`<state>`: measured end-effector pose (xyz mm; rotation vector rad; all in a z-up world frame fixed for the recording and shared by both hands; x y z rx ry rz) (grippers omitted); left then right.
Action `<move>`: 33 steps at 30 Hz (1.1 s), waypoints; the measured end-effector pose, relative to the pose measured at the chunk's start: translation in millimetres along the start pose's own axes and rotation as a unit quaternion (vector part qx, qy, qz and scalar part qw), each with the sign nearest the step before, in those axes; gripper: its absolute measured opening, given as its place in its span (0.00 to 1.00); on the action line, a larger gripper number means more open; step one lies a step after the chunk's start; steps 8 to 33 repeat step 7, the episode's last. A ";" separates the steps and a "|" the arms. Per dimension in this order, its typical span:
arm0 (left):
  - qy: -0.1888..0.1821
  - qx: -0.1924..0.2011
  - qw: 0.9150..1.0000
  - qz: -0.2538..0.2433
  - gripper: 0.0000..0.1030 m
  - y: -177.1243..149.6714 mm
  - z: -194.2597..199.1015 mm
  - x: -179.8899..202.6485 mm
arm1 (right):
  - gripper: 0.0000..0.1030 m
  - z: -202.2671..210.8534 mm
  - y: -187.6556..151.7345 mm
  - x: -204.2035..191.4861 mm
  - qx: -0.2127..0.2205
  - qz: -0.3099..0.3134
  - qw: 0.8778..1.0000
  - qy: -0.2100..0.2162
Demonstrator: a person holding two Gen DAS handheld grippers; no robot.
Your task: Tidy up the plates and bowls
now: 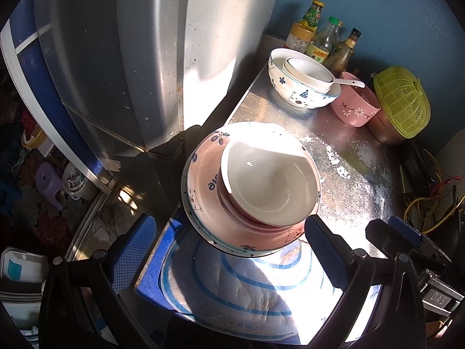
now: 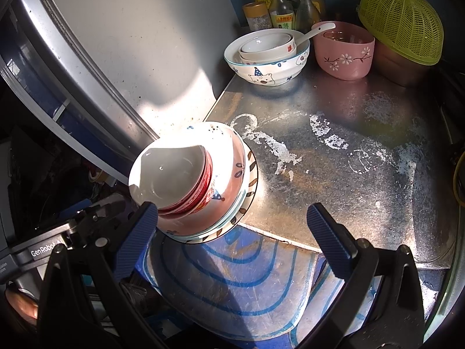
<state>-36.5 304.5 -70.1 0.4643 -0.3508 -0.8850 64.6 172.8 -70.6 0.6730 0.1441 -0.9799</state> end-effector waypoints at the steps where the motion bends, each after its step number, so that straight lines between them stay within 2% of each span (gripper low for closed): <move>1: -0.001 0.000 1.000 -0.001 1.00 -0.2 -0.3 0.6 | 1.00 -0.4 0.0 0.4 0.000 0.000 1.000 -0.001; 33: -0.001 -0.001 1.000 -0.005 1.00 -0.8 -1.3 2.2 | 1.00 0.4 -0.4 3.7 0.000 -0.002 1.000 -0.001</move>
Point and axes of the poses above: each gripper's, at about its wrist camera, not at the fingertips, and z roughly against the way its jaws point, x to its right, y to its top, the point moved 9 cm from there along -z, roughly the way its jaws point, and after that the axes turned 11 degrees about -z, right-handed, at the moved point
